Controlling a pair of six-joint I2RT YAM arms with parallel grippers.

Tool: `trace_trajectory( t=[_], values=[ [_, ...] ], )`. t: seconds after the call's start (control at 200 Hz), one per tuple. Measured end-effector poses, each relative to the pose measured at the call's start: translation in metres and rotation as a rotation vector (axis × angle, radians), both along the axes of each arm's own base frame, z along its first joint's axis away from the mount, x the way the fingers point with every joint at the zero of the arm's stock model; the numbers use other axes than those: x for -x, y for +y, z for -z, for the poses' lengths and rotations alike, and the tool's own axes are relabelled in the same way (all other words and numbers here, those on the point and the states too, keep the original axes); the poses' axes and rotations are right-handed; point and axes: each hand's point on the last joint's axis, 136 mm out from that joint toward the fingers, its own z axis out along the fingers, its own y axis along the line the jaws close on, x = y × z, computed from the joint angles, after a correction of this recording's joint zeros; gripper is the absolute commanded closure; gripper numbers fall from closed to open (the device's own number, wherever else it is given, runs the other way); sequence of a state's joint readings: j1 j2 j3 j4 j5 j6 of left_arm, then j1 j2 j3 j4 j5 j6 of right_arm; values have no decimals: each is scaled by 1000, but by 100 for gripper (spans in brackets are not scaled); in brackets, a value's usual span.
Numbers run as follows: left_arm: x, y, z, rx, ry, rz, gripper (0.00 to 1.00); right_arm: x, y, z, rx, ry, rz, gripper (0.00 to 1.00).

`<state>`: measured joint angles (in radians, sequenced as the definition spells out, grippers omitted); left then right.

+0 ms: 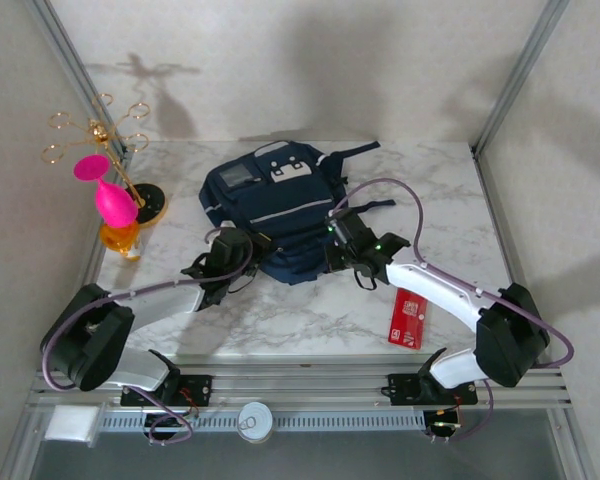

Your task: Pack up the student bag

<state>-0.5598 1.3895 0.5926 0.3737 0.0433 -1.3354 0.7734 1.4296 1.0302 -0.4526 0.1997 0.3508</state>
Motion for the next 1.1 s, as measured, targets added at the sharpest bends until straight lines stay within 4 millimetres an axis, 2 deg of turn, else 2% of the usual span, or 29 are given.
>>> trace_trajectory(
  t=[0.015,0.06,0.21,0.375,0.556,0.786,0.906,1.101],
  values=[
    [1,1,-1,-2,-2,4,100,1,5,-1,-9,5,-12,100],
    [2,1,-3,-3,-6,16,100,5,20,-3,-38,20,-44,88],
    [4,-4,-6,8,-10,44,100,13,72,-10,-186,89,-80,72],
    [7,-15,-10,41,-14,64,100,19,90,-6,-266,142,-45,59],
    [12,-35,-11,81,-4,94,100,13,95,3,-313,180,43,46],
    [11,-38,-6,102,16,58,100,2,84,13,-282,162,160,36],
    [10,-38,-3,123,32,31,100,-3,83,17,-276,148,184,36],
    [9,-39,-3,146,36,14,100,-7,79,18,-268,97,217,43]
  ],
)
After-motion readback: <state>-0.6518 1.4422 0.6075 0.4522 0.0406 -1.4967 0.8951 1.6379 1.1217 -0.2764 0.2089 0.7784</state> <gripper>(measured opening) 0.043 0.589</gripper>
